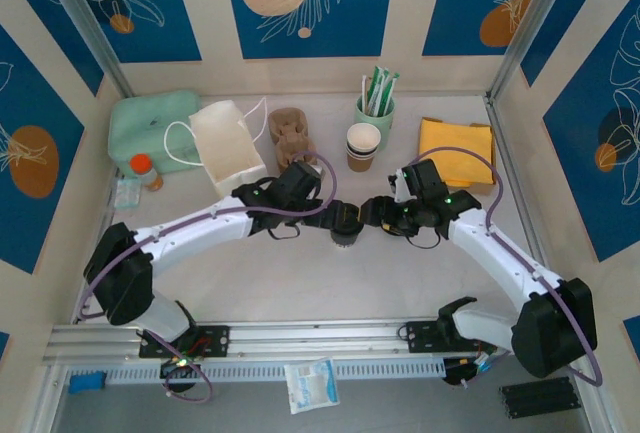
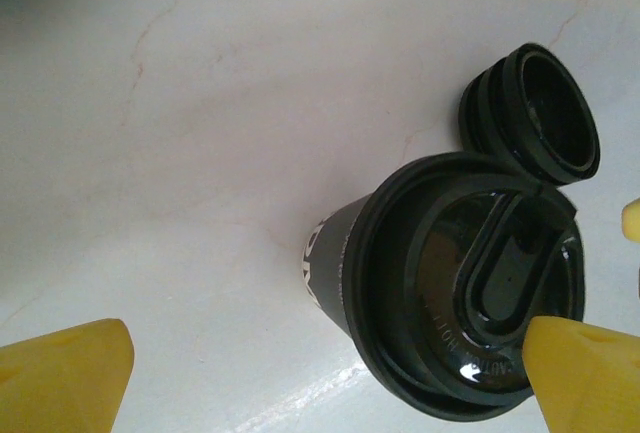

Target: Pack the takeout coffee

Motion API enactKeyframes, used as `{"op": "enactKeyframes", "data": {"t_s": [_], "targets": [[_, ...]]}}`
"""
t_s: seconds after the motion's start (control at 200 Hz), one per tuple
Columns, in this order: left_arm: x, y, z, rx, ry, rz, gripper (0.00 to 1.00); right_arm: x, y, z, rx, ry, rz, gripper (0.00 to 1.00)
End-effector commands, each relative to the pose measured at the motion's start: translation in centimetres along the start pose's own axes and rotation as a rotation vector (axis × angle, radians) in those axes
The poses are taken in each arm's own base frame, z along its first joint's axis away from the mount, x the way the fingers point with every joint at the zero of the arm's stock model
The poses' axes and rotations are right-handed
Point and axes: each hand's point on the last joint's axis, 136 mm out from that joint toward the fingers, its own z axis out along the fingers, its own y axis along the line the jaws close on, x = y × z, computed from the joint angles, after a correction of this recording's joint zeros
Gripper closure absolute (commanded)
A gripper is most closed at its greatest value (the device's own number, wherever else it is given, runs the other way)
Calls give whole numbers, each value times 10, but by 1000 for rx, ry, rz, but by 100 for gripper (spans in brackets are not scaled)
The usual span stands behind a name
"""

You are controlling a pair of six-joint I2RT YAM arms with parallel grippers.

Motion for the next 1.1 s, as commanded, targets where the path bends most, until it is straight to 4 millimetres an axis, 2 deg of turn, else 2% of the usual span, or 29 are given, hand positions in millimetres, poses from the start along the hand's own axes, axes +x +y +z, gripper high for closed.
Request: {"op": "enactKeyframes", "data": {"t_s": [0.0,0.375,1.095], "targets": [[-15,5,-3,-27,-17,16,1,1,12,-7,-16,3,-23,27],[-19,17,12,-65,17,25,1,7,11,8,17,39,-41,27],[5,36,29,-103,60,11,1,14,-11,23,76,62,-23,29]]}}
